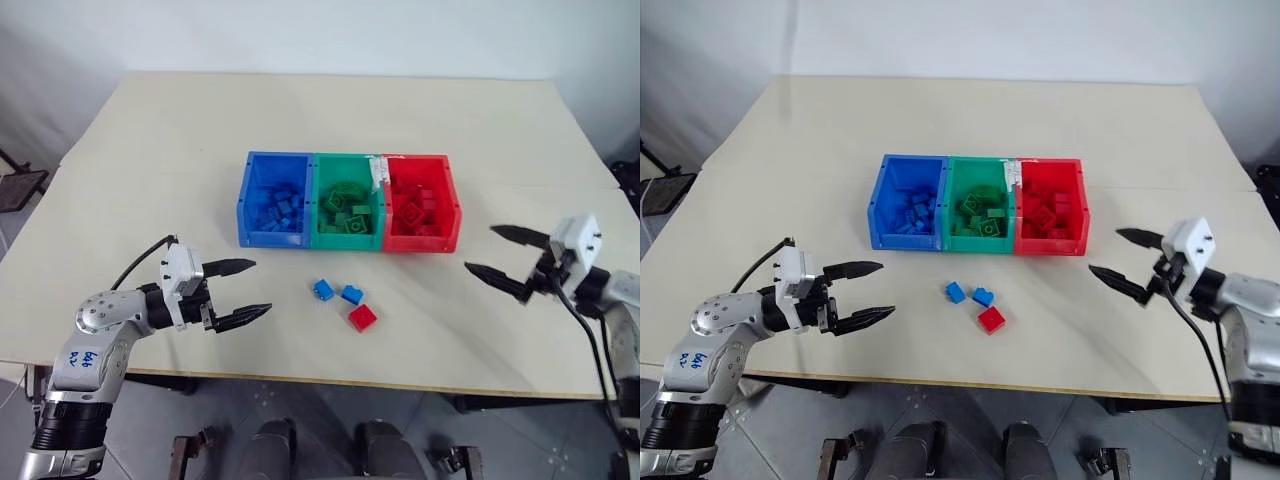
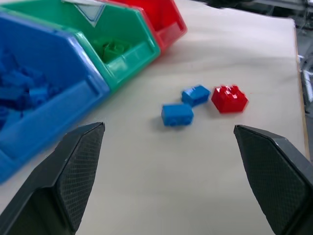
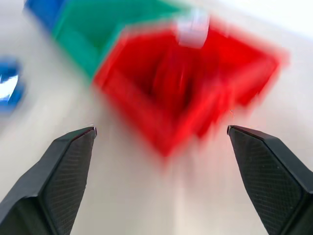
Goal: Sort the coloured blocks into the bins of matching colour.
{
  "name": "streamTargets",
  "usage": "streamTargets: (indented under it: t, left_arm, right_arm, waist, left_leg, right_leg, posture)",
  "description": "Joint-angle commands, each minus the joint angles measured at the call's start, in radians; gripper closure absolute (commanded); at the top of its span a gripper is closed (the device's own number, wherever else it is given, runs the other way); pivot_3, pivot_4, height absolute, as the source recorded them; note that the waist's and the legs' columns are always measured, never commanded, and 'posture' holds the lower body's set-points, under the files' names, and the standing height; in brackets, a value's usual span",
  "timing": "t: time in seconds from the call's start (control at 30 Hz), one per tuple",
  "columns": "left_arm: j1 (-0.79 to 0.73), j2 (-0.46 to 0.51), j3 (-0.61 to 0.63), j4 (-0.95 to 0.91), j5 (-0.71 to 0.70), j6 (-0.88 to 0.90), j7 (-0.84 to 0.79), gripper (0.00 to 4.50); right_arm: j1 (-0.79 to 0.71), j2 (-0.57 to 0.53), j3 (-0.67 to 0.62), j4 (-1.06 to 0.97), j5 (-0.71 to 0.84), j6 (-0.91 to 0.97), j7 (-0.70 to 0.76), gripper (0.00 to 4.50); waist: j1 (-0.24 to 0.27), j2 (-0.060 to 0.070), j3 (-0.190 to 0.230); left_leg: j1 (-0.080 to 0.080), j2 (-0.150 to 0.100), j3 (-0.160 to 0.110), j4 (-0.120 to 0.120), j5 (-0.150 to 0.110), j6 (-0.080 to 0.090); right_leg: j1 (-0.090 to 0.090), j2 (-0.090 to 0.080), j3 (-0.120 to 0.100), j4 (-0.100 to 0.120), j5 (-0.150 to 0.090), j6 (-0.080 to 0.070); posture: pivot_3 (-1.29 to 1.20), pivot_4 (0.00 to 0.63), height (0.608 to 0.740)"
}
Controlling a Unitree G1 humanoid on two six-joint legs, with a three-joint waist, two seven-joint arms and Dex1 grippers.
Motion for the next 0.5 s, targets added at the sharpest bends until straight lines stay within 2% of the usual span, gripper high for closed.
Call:
streamTargets:
  t: [0.03, 0.17, 0.23, 0.33, 0.43, 0.5]
  left_arm:
    - [-0.019, 0.008, -0.004, 0.026, 0.007, -0.025, -0.031, 0.0]
    - [-0.036, -0.001, -0.01, 0.06, 0.022, -0.051, -0.037, 0.0]
    - [-0.032, 0.0, -0.004, 0.063, 0.024, -0.066, -0.039, 0.0]
    - [-0.002, 0.011, 0.01, 0.042, 0.016, -0.078, -0.047, 0.0]
    - [0.037, 0.028, 0.026, 0.007, 0.003, -0.073, -0.053, 0.0]
    - [0.078, 0.046, 0.04, -0.028, -0.011, -0.061, -0.064, 0.0]
  right_arm:
    - [0.142, -0.053, -0.12, -0.078, 0.035, -0.028, 0.052, 0.01]
    - [0.255, -0.065, -0.156, -0.045, 0.009, -0.12, 0.092, 0.01]
    - [0.237, -0.041, -0.103, -0.082, 0.015, -0.11, 0.081, 0.01]
    - [0.18, -0.011, 0.007, -0.172, 0.039, -0.042, 0.078, 0.01]
    - [0.119, -0.003, 0.144, -0.274, 0.038, 0.09, 0.061, 0.01]
    - [0.079, -0.002, 0.267, -0.342, -0.017, 0.152, 0.043, 0.01]
  waist:
    - [-0.002, 0.0, 0.0]
    - [-0.012, 0.0, 0.0]
    - [-0.024, -0.001, 0.0]
    - [-0.034, -0.001, 0.0]
    - [-0.035, 0.0, 0.0]
    - [-0.026, -0.001, 0.0]
  left_leg:
    - [0.0, 0.0, 0.0, 0.0, 0.0, 0.0]
    - [0.004, 0.002, 0.006, 0.0, 0.001, 0.001]
    - [0.009, 0.002, 0.007, 0.0, -0.002, 0.007]
    - [0.018, 0.004, 0.008, -0.002, -0.003, 0.008]
    - [0.019, 0.005, 0.008, -0.003, -0.003, 0.007]
    - [0.018, 0.006, 0.007, -0.003, -0.004, 0.006]
  right_leg:
    - [0.001, 0.001, 0.0, 0.0, 0.0, 0.0]
    - [0.002, 0.002, 0.004, 0.001, 0.0, 0.0]
    - [0.005, 0.002, 0.006, 0.002, 0.0, 0.0]
    - [0.014, 0.002, 0.007, 0.0, 0.0, 0.0]
    - [0.014, 0.001, 0.008, 0.0, 0.0, 0.0]
    - [0.013, 0.001, 0.008, 0.0, 0.0, 0.0]
  posture:
    - [0.0, 0.15, 0.74]
    - [0.0, 0.15, 0.74]
    - [0.0, 0.15, 0.74]
    - [0.0, 0.15, 0.74]
    - [0.0, 0.15, 0.74]
    - [0.0, 0.15, 0.74]
